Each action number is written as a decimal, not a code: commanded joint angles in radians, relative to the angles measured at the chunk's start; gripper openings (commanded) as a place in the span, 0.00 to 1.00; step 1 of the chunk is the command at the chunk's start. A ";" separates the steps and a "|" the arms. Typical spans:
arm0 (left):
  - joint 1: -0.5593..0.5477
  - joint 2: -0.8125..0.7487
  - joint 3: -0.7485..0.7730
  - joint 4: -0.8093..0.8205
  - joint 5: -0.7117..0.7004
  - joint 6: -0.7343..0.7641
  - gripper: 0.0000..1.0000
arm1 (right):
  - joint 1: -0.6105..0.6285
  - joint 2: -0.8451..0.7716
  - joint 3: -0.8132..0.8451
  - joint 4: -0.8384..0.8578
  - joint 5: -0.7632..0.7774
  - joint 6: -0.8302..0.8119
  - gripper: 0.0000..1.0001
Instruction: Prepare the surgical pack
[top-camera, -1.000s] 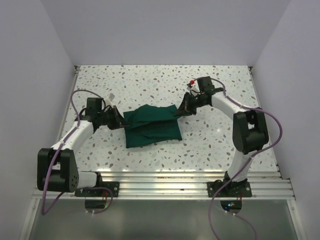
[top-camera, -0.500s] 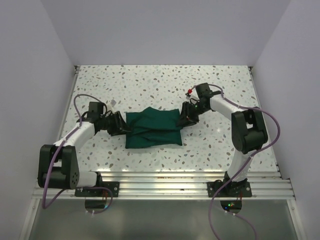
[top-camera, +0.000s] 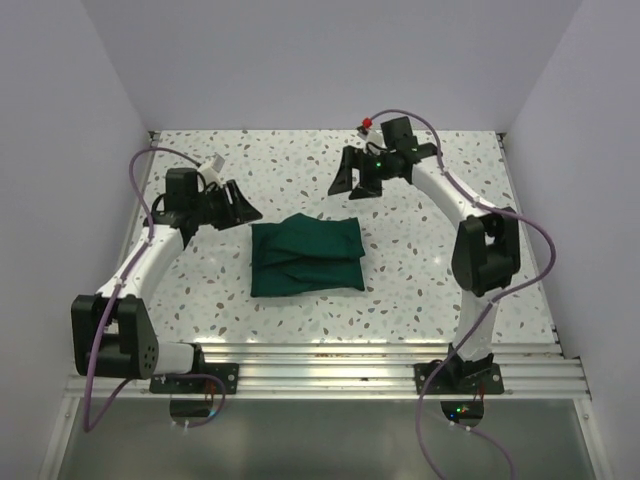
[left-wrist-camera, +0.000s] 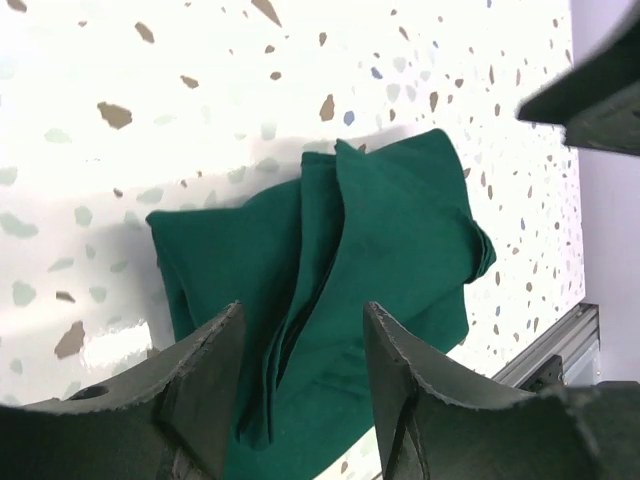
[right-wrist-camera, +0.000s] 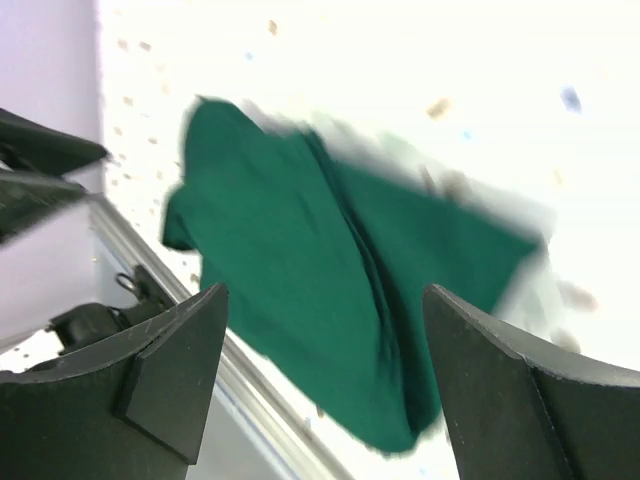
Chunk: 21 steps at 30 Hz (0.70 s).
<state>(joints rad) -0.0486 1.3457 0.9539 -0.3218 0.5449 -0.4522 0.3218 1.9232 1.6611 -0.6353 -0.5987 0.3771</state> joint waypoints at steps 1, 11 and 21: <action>-0.004 0.027 0.026 0.085 0.044 0.000 0.54 | 0.048 0.149 0.136 0.074 -0.125 0.011 0.82; -0.002 0.004 -0.040 0.087 0.079 0.014 0.55 | 0.105 0.488 0.462 0.097 -0.294 0.060 0.82; 0.009 0.017 -0.038 0.107 0.096 0.001 0.55 | 0.138 0.441 0.293 0.302 -0.446 0.207 0.77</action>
<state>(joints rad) -0.0479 1.3762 0.8967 -0.2600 0.6209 -0.4530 0.4500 2.4409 1.9972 -0.4423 -0.9543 0.4980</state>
